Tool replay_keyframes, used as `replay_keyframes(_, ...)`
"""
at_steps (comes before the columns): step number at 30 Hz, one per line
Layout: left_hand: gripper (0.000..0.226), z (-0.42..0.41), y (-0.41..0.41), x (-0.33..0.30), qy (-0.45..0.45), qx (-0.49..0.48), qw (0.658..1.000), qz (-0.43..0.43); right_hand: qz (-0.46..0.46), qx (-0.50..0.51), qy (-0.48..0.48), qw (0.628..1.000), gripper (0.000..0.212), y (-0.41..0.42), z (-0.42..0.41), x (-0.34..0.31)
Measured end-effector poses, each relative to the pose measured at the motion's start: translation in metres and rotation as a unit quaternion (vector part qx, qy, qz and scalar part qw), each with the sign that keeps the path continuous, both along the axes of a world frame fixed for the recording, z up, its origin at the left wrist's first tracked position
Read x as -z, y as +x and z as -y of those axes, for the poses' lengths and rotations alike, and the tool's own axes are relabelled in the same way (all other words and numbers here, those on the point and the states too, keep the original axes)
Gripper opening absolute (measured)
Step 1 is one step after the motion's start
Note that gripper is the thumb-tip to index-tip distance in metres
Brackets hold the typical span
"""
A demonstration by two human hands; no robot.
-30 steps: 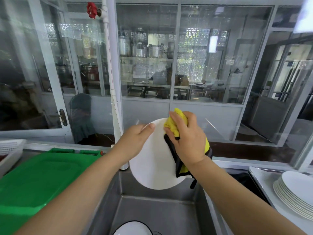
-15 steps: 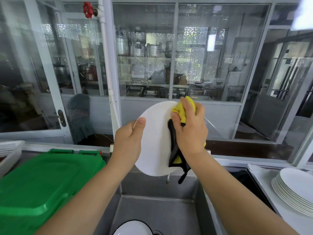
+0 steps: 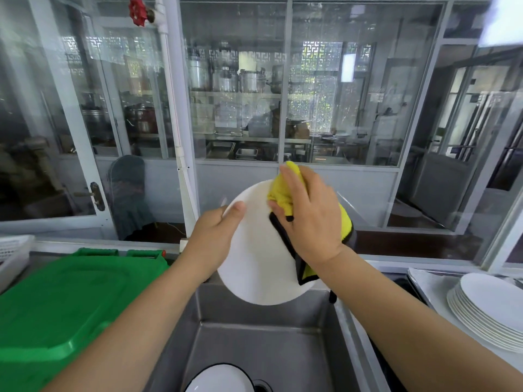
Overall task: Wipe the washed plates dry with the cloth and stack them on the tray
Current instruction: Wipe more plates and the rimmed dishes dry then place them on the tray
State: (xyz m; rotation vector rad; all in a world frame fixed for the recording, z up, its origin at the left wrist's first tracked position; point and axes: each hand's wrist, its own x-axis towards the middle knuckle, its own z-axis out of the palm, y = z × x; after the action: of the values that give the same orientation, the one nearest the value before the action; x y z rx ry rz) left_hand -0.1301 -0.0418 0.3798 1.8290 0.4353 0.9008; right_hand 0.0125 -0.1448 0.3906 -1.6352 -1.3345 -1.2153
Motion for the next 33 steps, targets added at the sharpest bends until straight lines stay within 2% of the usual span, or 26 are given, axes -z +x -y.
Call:
replay_keyframes(2, 0.043, 0.005, 0.005, 0.0, -0.001, -0.008, 1.0, 0.004, 0.06, -0.016, -0.017, 0.998, 0.053, -0.003, -0.004, 0.0)
replay_keyframes(4, 0.044, 0.007, 0.007, 0.0, -0.007, -0.021, 1.0, 0.005, 0.076, -0.044, -0.031, 0.996, 0.057, -0.004, -0.005, -0.001)
replay_keyframes(8, 0.04, 0.004, 0.002, 0.001, -0.043, -0.028, 0.998, 0.034, -0.002, -0.018, -0.026, 0.999, 0.053, 0.007, 0.002, -0.003)
replay_keyframes(14, 0.033, 0.003, -0.002, -0.004, -0.134, -0.036, 0.979, 0.152, -0.106, 0.064, 0.012, 0.992, 0.049, 0.002, 0.005, 0.026)
replay_keyframes(18, 0.034, 0.005, 0.005, 0.002, -0.17, -0.052, 0.973, 0.149, -0.149, 0.081, -0.005, 0.985, 0.052, -0.01, -0.002, 0.028)
replay_keyframes(23, 0.036, 0.008, 0.02, 0.004, -0.186, -0.067, 0.968, 0.155, -0.091, 0.003, -0.025, 0.996, 0.048, -0.023, -0.015, 0.017)
replay_keyframes(29, 0.037, 0.004, 0.027, 0.003, -0.233, -0.05, 0.946, 0.219, 0.036, -0.081, -0.1, 0.991, 0.055, -0.042, -0.018, 0.045)
replay_keyframes(33, 0.031, -0.006, 0.026, 0.002, -0.281, -0.064, 0.929, 0.23, 0.09, -0.071, -0.131, 0.985, 0.054, -0.029, -0.005, 0.065)
